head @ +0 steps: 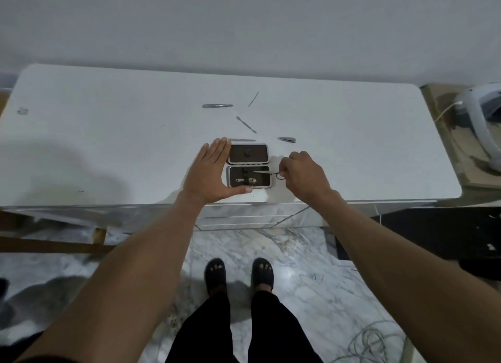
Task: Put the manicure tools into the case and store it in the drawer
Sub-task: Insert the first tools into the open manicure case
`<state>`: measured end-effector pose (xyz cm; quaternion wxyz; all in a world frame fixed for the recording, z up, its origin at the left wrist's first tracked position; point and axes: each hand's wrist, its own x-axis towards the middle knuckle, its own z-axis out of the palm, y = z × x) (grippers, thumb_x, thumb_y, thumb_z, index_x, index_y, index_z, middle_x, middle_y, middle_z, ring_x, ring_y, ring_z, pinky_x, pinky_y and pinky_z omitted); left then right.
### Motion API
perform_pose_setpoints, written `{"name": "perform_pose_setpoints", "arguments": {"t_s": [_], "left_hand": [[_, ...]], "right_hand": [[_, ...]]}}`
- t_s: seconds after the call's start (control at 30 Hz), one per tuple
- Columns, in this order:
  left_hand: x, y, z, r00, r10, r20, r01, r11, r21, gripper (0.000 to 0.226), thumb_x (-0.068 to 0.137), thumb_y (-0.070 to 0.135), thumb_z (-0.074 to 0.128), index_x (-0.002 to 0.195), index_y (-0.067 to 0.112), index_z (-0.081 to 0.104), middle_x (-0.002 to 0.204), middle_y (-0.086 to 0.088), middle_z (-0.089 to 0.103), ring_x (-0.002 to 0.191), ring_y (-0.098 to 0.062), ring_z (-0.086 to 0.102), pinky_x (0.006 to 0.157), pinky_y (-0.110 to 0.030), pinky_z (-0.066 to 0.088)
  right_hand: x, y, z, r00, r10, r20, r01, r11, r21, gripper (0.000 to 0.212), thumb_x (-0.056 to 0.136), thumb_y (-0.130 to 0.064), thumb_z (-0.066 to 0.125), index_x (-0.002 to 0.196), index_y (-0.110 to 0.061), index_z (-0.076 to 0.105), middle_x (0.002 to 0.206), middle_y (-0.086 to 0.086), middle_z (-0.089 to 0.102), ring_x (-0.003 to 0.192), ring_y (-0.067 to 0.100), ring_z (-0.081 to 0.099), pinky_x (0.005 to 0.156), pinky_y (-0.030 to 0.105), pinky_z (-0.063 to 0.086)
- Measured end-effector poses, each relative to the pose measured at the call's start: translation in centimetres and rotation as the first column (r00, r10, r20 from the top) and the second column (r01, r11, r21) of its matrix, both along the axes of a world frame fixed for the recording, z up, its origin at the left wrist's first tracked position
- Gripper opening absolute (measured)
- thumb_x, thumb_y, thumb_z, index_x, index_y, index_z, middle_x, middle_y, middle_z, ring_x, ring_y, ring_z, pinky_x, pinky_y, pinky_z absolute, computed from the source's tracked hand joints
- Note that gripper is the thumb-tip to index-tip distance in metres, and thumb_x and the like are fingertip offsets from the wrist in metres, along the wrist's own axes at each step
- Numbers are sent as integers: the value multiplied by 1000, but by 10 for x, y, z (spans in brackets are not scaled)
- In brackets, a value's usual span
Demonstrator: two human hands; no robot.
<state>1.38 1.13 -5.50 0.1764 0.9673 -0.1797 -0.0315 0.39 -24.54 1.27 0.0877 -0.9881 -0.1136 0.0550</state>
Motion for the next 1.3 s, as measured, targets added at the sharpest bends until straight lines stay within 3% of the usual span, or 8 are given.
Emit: {"name": "perform_pose_setpoints", "arguments": {"t_s": [0.43,1.13,1.3], "left_hand": [[-1,-1,-2,1000,14,10,-14,1000,4,138,69,103,36,165,6,16,174,-7,14,162,-19,8,133,-42,4],[0,-1,-3,999,17,28,-15,999,-40,136,69,101,40,165,7,18,174,-7,17,162,-21,11,132,-45,8],[0,-2,-2,999,25,19,-24,999,-33,138,68,103,39,165,6,18,174,-7,17,162,-20,11,132,-45,9]], "right_hand": [[2,15,3,998,60,-28,-62,996,-68,19,88,-5,55,103,-10,65,102,9,61,106,28,50,63,35,45],[6,44,-6,995,93,-35,-92,995,34,14,90,-12,57,98,-9,68,102,8,64,101,27,52,65,36,49],[16,38,0,999,-23,-34,28,986,164,13,90,-18,58,93,-15,71,95,4,65,99,26,53,71,39,52]]}}
